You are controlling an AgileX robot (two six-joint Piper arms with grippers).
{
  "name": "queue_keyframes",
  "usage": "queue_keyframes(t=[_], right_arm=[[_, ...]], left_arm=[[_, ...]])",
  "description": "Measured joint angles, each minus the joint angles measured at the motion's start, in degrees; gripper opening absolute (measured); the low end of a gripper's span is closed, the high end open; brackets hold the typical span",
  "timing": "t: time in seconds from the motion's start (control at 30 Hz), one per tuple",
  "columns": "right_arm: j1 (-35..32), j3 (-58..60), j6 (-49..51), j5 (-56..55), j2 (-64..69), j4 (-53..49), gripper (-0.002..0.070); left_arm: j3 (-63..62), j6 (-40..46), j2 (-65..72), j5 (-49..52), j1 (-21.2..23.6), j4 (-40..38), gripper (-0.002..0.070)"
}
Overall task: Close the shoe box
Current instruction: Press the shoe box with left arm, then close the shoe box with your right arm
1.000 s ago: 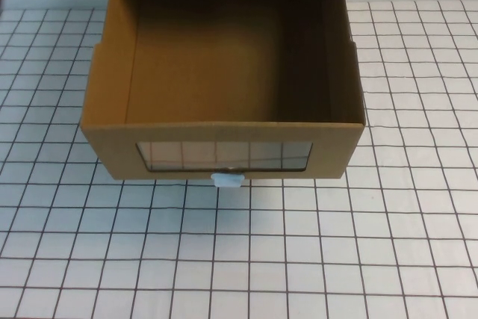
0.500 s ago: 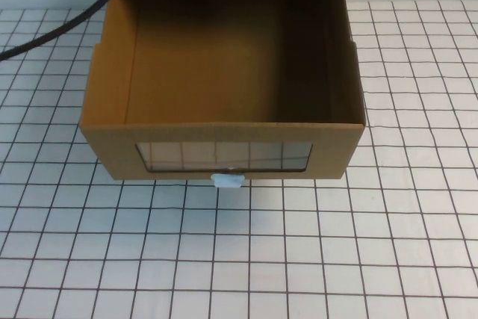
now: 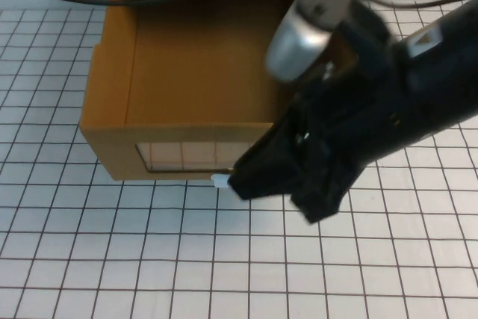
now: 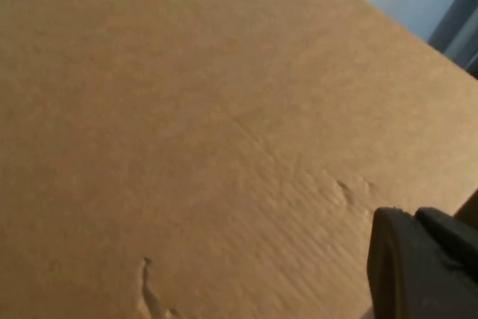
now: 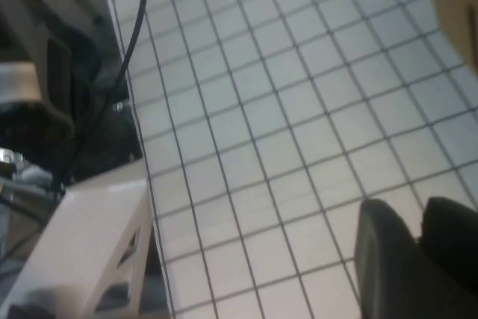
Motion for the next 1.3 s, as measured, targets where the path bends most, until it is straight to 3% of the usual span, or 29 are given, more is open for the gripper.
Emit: queue_keyframes(t=[0.23, 0.4, 0.73, 1.03, 1.3], right_arm=[[9.75, 0.00, 1.37, -3.09, 8.34, -6.59, 0.0093], [11.34, 0.00, 1.37, -7.49, 13.71, -7.20, 0.0093], [11.52, 0.00, 1.62, -21.58, 18.94, -19.23, 0.0094], [5.89, -0.09, 1.62, -37.70, 19.32, -19.96, 0.0096], [0.95, -4.79, 1.62, -45.74, 24.53, -16.67, 0.0096]], left_arm=[[-6.70, -5.14, 8.87, 3.99, 0.00, -0.34, -0.0005], [-7.45, -8.60, 10.32, 3.98, 0.00, -2.49, -0.0005], [-7.76, -9.51, 10.65, 4.25, 0.00, -2.88, -0.0005], [-7.76, -9.64, 10.78, 4.46, 0.00, -3.42, -0.0005], [-7.76, -9.64, 11.13, 6.07, 0.00, -7.59, -0.0005]])
